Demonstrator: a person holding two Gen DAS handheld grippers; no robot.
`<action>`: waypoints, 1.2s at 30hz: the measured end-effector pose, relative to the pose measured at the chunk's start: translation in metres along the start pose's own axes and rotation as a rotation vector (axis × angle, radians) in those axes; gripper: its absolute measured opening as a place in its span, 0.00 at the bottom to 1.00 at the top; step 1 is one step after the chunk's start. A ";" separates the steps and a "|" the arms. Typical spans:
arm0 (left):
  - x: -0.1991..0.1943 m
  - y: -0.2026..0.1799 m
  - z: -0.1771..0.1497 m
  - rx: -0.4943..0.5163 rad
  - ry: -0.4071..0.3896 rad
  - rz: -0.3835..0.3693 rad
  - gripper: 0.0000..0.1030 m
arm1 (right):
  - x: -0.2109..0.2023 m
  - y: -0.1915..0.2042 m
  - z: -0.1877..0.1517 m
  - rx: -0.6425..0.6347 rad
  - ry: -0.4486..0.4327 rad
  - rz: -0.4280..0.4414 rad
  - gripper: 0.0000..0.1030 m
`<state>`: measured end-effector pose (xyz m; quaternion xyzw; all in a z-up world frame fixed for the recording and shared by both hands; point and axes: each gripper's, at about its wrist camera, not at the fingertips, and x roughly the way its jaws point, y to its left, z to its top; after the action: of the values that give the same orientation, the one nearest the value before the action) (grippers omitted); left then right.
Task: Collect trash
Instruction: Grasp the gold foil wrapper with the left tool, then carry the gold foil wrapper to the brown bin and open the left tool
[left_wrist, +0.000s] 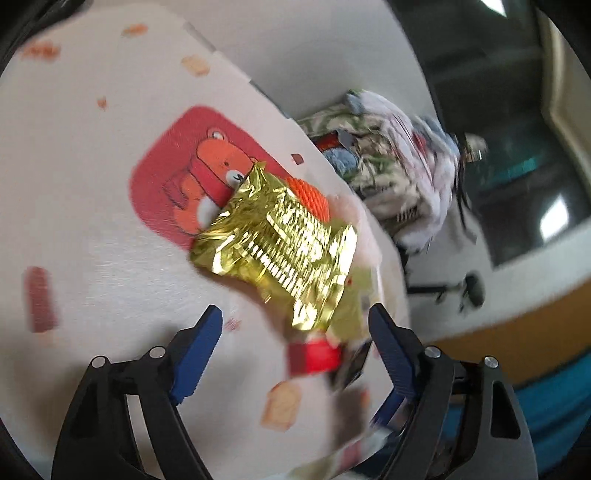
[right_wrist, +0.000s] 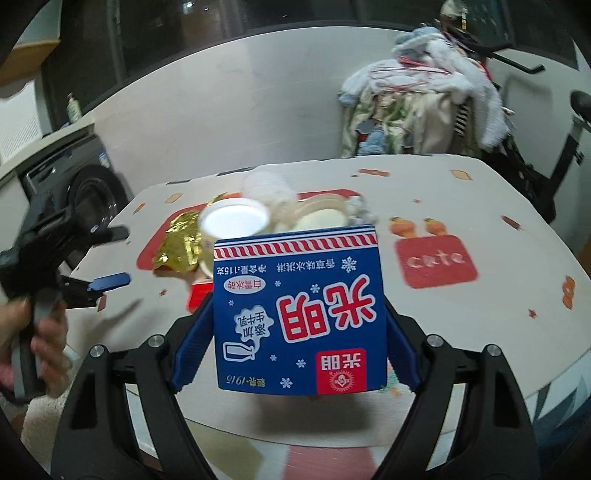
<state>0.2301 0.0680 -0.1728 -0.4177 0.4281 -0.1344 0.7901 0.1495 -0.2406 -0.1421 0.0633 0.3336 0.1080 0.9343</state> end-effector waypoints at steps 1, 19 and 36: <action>0.007 0.001 0.004 -0.045 -0.011 0.002 0.76 | -0.003 -0.008 -0.001 0.014 -0.005 -0.005 0.79; 0.061 -0.010 0.015 -0.328 -0.113 0.201 0.69 | -0.019 -0.070 -0.009 0.129 -0.041 -0.034 0.79; 0.014 -0.021 0.019 0.042 -0.171 0.286 0.38 | -0.022 -0.062 -0.011 0.105 -0.027 -0.030 0.79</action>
<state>0.2568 0.0573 -0.1590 -0.3460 0.4115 0.0066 0.8432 0.1356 -0.3054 -0.1490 0.1086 0.3272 0.0754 0.9357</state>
